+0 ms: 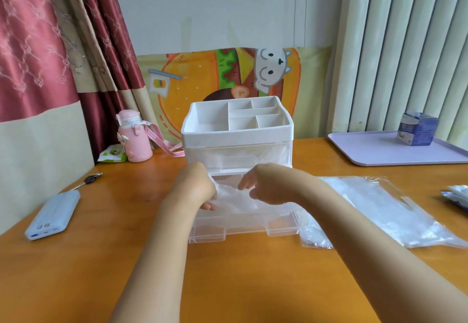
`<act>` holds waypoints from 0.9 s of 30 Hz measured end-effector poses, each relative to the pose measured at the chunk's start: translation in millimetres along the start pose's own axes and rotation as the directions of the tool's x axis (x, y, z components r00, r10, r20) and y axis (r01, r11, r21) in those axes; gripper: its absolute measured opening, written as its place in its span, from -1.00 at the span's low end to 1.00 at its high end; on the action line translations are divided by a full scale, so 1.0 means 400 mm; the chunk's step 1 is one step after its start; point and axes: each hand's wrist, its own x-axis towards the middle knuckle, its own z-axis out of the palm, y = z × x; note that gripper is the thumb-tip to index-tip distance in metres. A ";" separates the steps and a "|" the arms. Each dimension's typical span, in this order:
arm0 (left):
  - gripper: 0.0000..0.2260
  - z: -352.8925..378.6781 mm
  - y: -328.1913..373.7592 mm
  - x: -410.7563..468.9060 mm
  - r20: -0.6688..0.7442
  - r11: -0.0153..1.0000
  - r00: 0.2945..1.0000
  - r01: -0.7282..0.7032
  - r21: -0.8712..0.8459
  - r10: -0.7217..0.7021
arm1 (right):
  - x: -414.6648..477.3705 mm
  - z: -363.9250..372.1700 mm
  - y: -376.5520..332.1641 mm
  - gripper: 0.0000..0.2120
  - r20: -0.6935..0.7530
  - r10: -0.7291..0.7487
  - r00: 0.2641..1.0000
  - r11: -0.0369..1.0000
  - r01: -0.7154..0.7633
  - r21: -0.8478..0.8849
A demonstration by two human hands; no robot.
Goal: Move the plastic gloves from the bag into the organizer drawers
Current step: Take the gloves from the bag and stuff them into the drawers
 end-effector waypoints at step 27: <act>-0.69 0.024 -0.011 -0.015 0.318 0.844 0.910 -0.378 0.380 0.264 | 0.044 0.040 -0.017 -0.49 0.226 -0.064 0.972 0.986 0.097 -0.137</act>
